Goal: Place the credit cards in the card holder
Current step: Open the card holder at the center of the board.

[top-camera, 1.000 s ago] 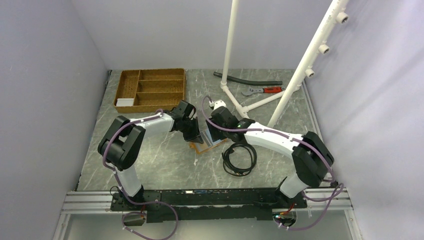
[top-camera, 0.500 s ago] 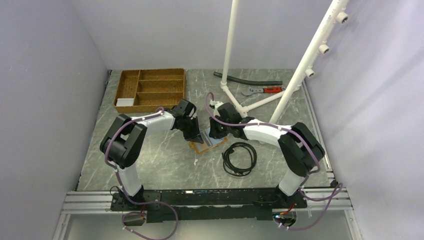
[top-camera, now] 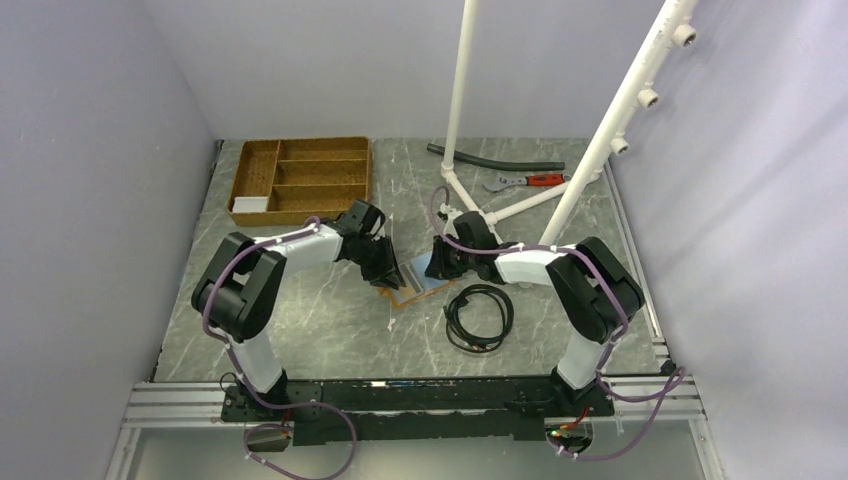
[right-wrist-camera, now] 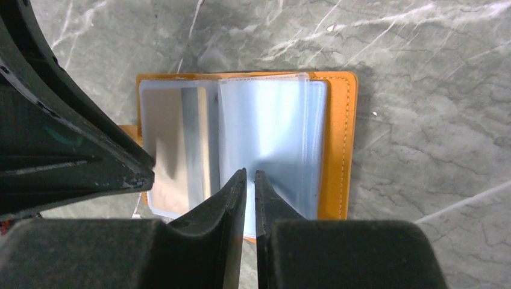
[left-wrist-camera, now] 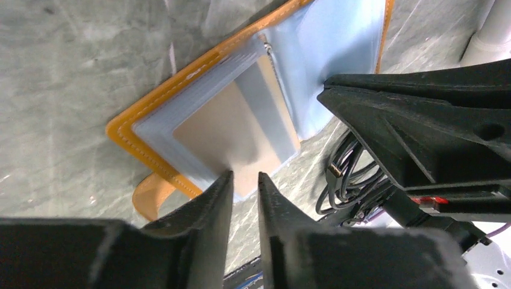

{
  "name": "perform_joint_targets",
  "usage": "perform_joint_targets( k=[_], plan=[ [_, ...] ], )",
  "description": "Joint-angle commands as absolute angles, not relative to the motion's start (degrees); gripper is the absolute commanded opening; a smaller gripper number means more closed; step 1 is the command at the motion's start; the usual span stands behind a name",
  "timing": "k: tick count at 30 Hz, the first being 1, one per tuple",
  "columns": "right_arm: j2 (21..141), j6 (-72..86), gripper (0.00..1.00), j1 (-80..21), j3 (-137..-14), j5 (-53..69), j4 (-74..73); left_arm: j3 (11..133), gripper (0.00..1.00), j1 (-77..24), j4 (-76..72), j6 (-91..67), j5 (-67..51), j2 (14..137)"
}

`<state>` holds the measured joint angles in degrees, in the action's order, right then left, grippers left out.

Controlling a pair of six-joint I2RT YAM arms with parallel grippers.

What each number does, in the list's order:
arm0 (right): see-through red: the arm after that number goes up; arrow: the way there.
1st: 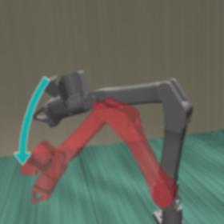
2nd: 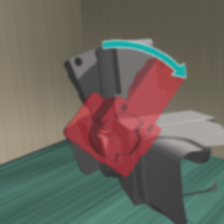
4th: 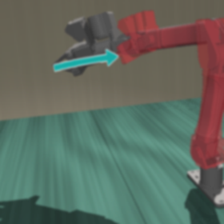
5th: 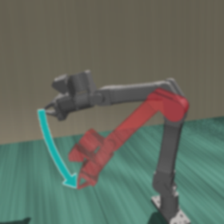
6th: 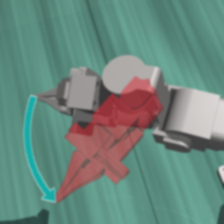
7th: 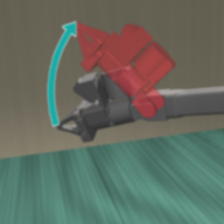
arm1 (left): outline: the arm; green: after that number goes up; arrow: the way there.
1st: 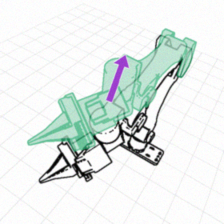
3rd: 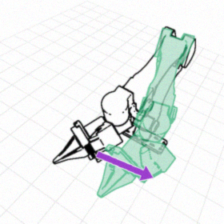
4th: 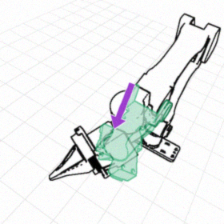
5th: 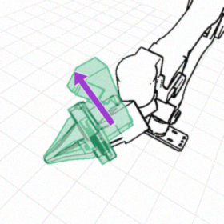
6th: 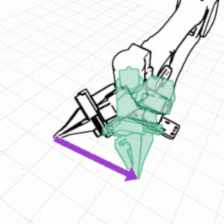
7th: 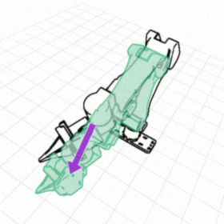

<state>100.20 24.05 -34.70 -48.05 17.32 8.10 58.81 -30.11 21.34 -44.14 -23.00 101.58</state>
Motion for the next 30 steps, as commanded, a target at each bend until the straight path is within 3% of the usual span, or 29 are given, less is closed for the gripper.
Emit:
perform_joint_targets(
  k=[1,6,13,16,30],
  plan=[
    [101.1,25.7,0.11,-34.6,-45.4,22.3,11.8,60.6,0.33,-28.6,24.3,-41.7,-22.8,98.6],
    [101.5,27.4,0.06,-33.0,-43.5,23.9,14.5,67.0,0.36,-28.1,22.0,-43.5,-26.1,98.9],
    [99.4,28.1,0.0,-31.3,-42.2,23.0,14.4,68.3,0.11,-27.9,13.7,-49.2,-31.2,107.3],
    [97.9,27.5,0.0,-31.2,-42.2,20.6,12.8,67.1,0.05,-28.0,11.0,-50.5,-32.0,109.6],
    [97.9,27.4,0.0,-30.9,-42.6,17.1,10.2,59.5,0.0,-27.6,17.0,-47.3,-26.5,109.0]
  ],
)
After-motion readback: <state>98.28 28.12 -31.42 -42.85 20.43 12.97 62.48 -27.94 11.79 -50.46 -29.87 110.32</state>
